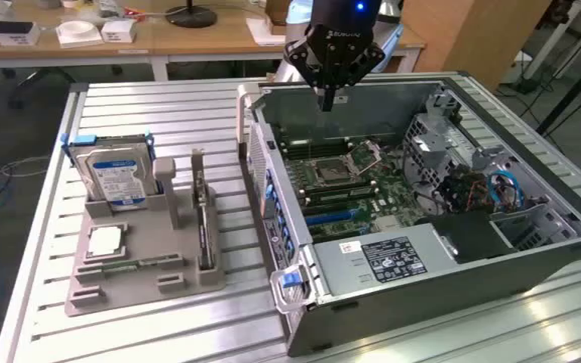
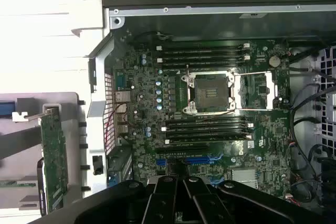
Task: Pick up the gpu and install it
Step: 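Reach for the gpu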
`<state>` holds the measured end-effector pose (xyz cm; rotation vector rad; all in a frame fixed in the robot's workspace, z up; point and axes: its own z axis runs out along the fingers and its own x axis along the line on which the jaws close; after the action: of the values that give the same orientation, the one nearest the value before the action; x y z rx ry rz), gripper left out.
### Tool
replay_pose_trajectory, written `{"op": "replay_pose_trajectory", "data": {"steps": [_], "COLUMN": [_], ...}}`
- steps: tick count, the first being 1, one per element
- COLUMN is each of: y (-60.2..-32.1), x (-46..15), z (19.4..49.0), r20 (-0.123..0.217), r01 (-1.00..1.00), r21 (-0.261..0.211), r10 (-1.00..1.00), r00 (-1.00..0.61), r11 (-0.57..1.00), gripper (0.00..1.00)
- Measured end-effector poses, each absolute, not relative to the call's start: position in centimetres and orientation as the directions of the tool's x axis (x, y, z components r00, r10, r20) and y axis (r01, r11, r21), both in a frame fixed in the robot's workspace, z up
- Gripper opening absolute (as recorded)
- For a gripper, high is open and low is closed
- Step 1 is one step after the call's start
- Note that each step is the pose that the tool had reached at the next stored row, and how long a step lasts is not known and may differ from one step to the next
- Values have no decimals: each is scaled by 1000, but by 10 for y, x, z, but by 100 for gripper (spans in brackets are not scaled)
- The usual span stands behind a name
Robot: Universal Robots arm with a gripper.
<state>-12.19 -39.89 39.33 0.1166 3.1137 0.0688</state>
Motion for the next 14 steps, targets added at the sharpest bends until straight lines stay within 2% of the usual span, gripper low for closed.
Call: {"op": "replay_pose_trajectory", "data": {"steps": [14], "y": [-399], "x": [-125], "z": [393], "r20": [-23], "r01": [74], "r21": [45], "r10": [75], "r00": [-997], "r11": [996], "gripper": [11]}}
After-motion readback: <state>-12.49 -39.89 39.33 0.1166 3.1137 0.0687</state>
